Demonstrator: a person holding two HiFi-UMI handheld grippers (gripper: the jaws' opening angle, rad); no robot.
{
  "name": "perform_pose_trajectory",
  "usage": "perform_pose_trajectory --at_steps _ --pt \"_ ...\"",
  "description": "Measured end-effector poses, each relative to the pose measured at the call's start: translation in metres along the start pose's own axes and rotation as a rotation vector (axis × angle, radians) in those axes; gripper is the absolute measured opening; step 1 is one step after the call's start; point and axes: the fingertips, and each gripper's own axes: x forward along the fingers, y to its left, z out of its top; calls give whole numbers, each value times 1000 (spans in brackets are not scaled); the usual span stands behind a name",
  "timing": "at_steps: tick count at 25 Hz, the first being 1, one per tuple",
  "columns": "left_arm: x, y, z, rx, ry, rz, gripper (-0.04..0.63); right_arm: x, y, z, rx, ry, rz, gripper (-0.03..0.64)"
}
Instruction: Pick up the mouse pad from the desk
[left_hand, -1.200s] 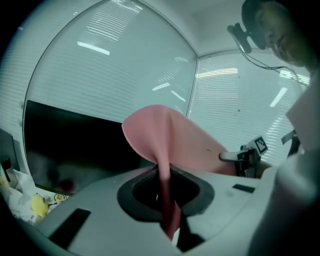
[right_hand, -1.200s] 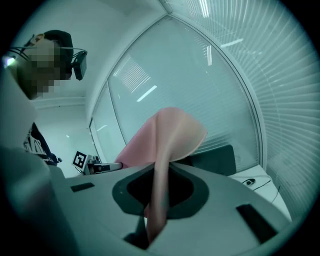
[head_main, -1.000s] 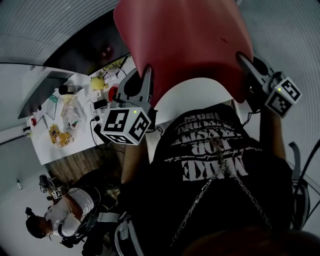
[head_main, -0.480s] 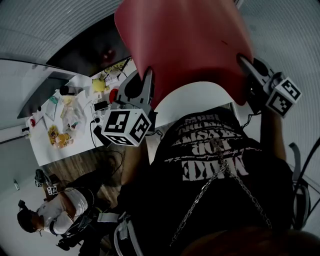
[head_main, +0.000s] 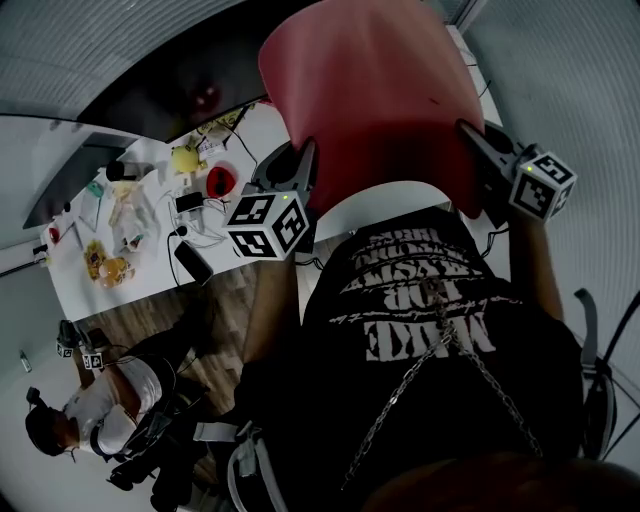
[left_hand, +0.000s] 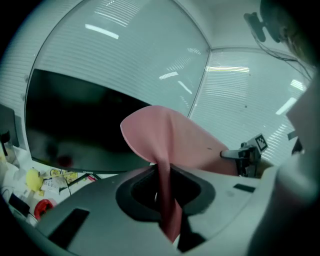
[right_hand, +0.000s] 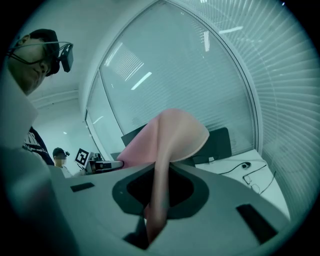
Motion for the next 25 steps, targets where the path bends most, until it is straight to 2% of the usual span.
perform_pose_trajectory --at_steps 3,5,11,18,20,21,22,23,25 --pt "27 58 -49 -41 92 32 60 63 -26 -55 72 72 18 31" --pt "35 83 -81 -61 122 33 58 88 -31 -90 93 105 19 31" --pt "32 88 -149 -140 185 53 57 86 -28 -148 104 186 -5 31" --pt "50 95 -186 -164 294 123 57 99 -55 -182 135 324 4 32" --pt "54 101 -198 -136 345 155 69 103 -67 -198 112 392 -28 55" --pt "56 109 -208 -103 380 191 108 104 -77 -210 88 439 -69 104" --pt "54 120 -220 -54 408 243 165 103 -89 -221 47 479 -125 158" --pt "50 135 -230 9 421 308 176 101 -101 -228 -17 503 -186 186" --pt "37 160 -240 122 403 418 172 95 -112 -230 -137 501 -259 184"
